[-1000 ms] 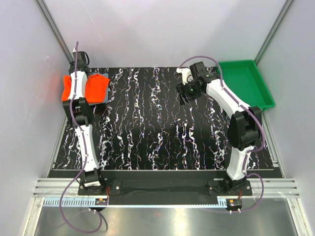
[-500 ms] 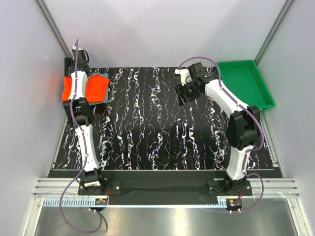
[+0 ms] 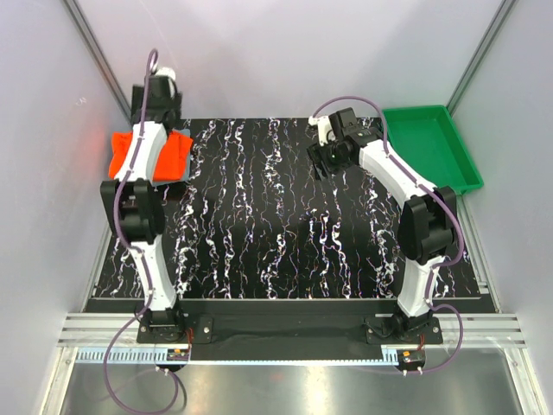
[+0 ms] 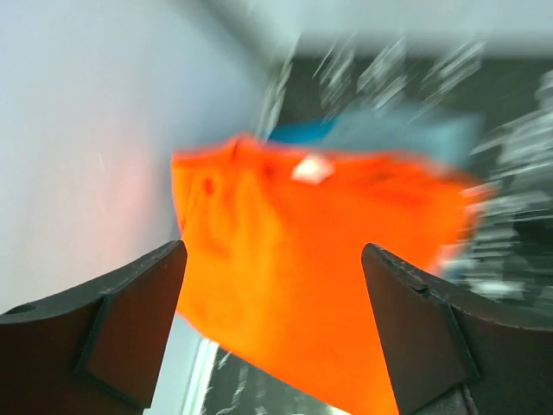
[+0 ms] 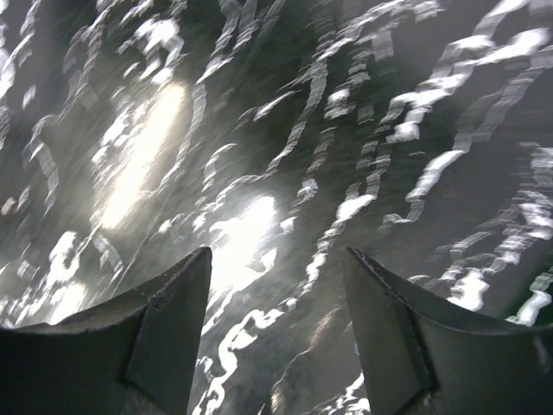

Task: Fold and stack the t-shirts
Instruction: Neatly place the folded tshirt to the corner

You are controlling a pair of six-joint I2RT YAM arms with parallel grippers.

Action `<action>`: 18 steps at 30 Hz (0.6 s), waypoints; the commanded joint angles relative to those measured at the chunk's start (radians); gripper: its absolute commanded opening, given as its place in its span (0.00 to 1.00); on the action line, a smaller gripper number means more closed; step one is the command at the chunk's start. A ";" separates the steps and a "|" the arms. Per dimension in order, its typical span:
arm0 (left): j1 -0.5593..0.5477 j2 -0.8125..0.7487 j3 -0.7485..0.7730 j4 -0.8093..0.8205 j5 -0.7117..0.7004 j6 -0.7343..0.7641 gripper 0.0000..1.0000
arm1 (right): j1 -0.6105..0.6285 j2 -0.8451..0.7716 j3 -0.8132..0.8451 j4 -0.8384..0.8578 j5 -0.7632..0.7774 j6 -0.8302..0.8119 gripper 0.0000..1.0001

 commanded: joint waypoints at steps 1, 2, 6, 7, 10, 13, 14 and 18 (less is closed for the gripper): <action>-0.081 -0.184 0.026 0.042 0.168 -0.068 0.89 | 0.011 -0.077 0.068 0.134 0.200 0.078 0.71; -0.101 -0.197 0.019 -0.007 0.211 -0.093 0.91 | 0.011 -0.077 0.091 0.141 0.229 0.088 0.75; -0.124 -0.268 -0.064 -0.077 0.384 -0.231 0.95 | 0.000 -0.076 0.112 0.183 0.335 0.131 0.93; -0.128 -0.305 -0.133 -0.072 0.412 -0.271 0.95 | -0.001 -0.082 0.100 0.195 0.357 0.137 0.93; -0.133 -0.378 -0.279 -0.021 0.429 -0.303 0.94 | -0.004 -0.099 0.070 0.244 0.444 0.157 1.00; -0.135 -0.434 -0.365 -0.008 0.426 -0.305 0.94 | -0.004 -0.108 0.051 0.299 0.563 0.174 1.00; -0.135 -0.449 -0.385 0.011 0.429 -0.302 0.93 | -0.004 -0.113 0.045 0.328 0.594 0.177 1.00; -0.142 -0.483 -0.411 0.003 0.401 -0.254 0.93 | -0.003 -0.133 0.028 0.356 0.699 0.199 1.00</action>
